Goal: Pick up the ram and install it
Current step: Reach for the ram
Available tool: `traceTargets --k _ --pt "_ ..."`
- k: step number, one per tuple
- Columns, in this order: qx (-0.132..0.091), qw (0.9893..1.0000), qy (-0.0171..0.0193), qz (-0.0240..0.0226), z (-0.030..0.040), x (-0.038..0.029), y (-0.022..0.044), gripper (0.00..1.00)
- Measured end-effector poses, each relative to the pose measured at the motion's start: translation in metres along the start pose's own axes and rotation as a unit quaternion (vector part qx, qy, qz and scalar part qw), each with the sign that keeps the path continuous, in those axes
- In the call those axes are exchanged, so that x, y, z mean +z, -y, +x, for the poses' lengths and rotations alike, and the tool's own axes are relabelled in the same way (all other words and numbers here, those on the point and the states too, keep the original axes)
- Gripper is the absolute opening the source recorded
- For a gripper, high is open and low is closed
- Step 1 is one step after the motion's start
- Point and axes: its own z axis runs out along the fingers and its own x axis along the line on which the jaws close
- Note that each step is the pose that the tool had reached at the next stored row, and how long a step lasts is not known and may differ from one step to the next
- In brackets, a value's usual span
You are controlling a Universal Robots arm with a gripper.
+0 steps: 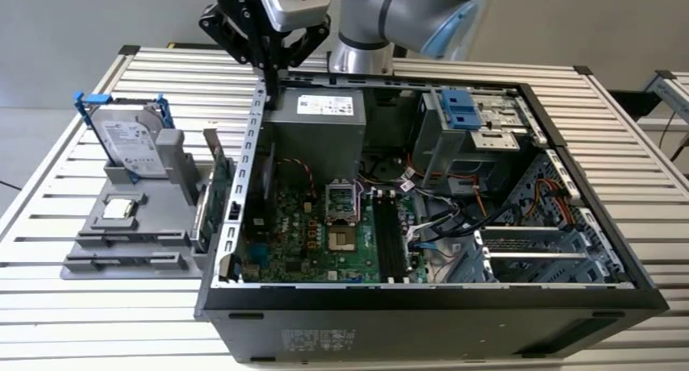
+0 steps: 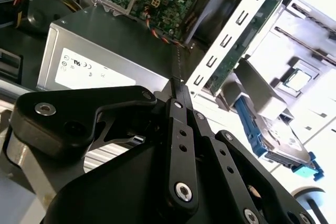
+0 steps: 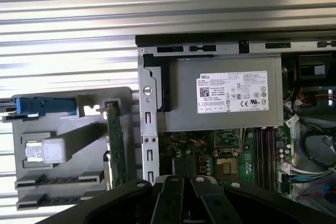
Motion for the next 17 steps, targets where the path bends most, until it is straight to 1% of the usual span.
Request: traceTargets --k 8,17 --pt "0.000 1.0000 0.0000 0.0000 0.0072 -0.0001 0.0007 0.00" --pt "0.000 1.0000 0.0000 0.0000 0.0173 -0.0004 0.0019 0.00"
